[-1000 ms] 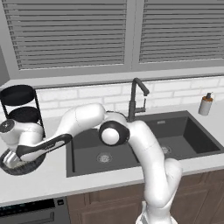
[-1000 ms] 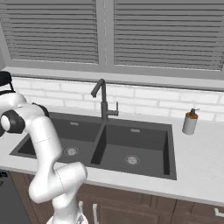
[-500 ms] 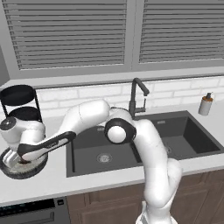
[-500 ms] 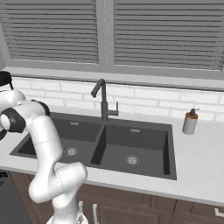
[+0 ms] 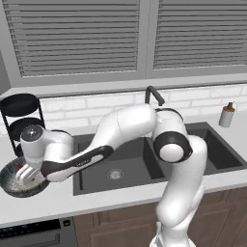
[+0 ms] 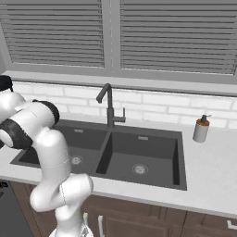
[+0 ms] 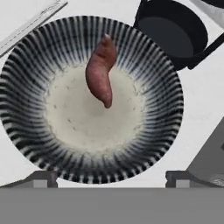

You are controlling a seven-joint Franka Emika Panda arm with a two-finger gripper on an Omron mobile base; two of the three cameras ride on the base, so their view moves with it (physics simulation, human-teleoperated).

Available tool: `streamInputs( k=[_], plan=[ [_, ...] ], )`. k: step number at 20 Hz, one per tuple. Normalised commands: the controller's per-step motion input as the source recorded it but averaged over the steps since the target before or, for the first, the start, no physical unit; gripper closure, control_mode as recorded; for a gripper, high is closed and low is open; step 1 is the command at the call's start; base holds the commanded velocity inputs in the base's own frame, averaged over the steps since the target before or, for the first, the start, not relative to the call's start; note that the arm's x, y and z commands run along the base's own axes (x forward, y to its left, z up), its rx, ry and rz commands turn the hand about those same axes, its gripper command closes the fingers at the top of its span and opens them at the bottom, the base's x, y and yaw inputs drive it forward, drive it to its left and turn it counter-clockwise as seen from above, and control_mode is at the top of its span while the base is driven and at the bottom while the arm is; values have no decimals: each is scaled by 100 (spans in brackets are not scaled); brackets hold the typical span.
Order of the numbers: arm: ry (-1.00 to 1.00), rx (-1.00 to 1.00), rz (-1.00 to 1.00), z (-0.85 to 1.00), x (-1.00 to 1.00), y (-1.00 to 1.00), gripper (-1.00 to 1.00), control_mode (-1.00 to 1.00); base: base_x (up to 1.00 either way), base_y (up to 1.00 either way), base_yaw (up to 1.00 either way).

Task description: Pick the potato from the sink and place it in the bowl. Then pick the bowl and place it in the microwave. Then close the microwave door and press the start button.

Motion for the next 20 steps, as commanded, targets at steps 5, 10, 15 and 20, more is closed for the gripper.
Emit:
streamInputs(
  k=[5,10,15,20],
  plan=[
    [2,21,-9,49,-5,-71,-100,-100,0,0,0],
    [9,16,-15,14,27,-24,-100,-100,0,0,0],
    [20,17,-17,-3,23,10,-100,-100,0,0,0],
    [35,5,-17,-1,24,45,-100,-100,0,0,0]
  ],
)
